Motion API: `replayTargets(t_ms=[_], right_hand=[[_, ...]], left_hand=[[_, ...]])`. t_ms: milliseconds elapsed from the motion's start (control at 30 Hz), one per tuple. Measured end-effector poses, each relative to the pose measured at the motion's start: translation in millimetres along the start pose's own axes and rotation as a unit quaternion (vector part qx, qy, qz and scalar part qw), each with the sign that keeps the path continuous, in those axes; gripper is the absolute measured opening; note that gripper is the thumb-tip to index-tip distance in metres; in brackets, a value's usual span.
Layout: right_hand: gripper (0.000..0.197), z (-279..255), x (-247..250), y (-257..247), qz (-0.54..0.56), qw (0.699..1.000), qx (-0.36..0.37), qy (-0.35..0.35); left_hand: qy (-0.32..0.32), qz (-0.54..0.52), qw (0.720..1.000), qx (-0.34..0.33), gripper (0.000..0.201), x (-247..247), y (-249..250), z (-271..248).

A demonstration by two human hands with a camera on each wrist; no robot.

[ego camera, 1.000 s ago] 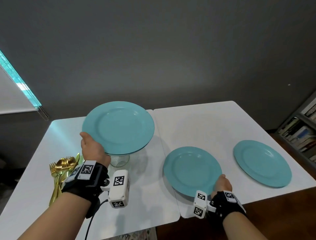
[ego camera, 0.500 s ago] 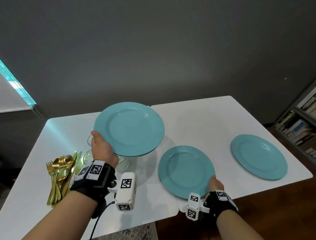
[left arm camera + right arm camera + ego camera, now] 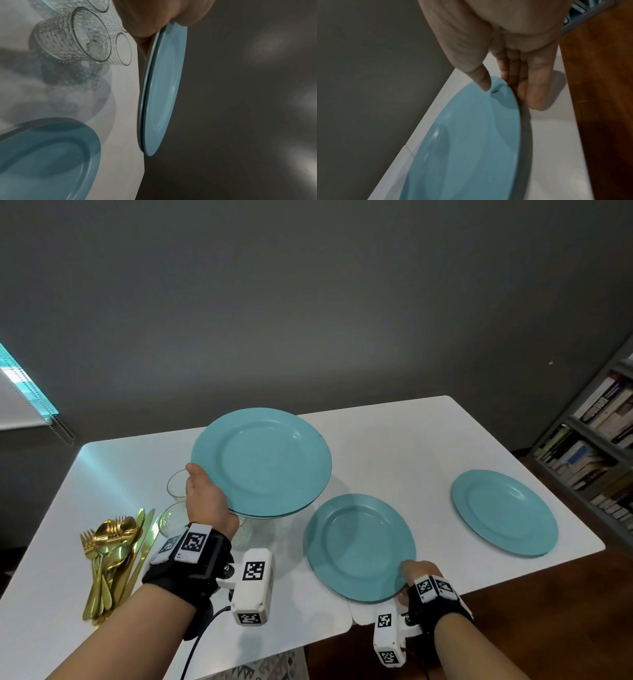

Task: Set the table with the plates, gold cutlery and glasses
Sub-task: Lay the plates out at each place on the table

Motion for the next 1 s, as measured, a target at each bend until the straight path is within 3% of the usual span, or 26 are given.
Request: replayTargets(t_ms=[167,300,400,533,633,833,1000], right_hand=[[0.022,-28.6,26.0,-19.2,-0.086,0.996,0.014,0.035],[0.042,-31.4,37.1,-59.4,-0.025,0.994,0.071,0.081],[0.039,-43.9,43.8,-108.6,0.189,0.974,0.122,0.024],[0.040,-54.1,53.9,-171.3,0.323,0.934,0.131,-0.081],[0.053,-41.2,56.9,-203.7,0.348,0.921,0.132,-0.114],[0.033,6.8,68.5,-242.6,0.353,0.915,0.156,-0.113],[0.038,49.2,79.5,-269.4,0.374,0.905,0.175,-0.100]], left_hand=[[-0.016,0.015,1.000,-0.005,0.055,-5.8,-1.9,-2.7],[-0.048,-0.006,0.999,0.011,0.071,-21.2,-8.0,-4.0],[-0.071,-0.021,0.997,0.038,0.060,-38.6,-14.7,-11.1],[-0.128,-0.051,0.988,0.067,0.056,-72.9,-18.3,-37.6],[-0.145,-0.065,0.984,0.083,0.052,-102.9,-23.8,-44.5],[-0.133,-0.056,0.987,0.068,0.036,-166.8,-35.2,-47.9],[-0.113,-0.058,0.991,0.052,0.036,-213.8,-46.9,-40.2]])
Point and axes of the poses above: each hand's wrist, its own z-axis towards the middle knuckle, its own x-axis out of the back of the hand, y = z × x, the point moved 4 cm from there along z, towards the middle knuckle, and after that the axes turned 12 degrees about y, right-handed, at the moved point
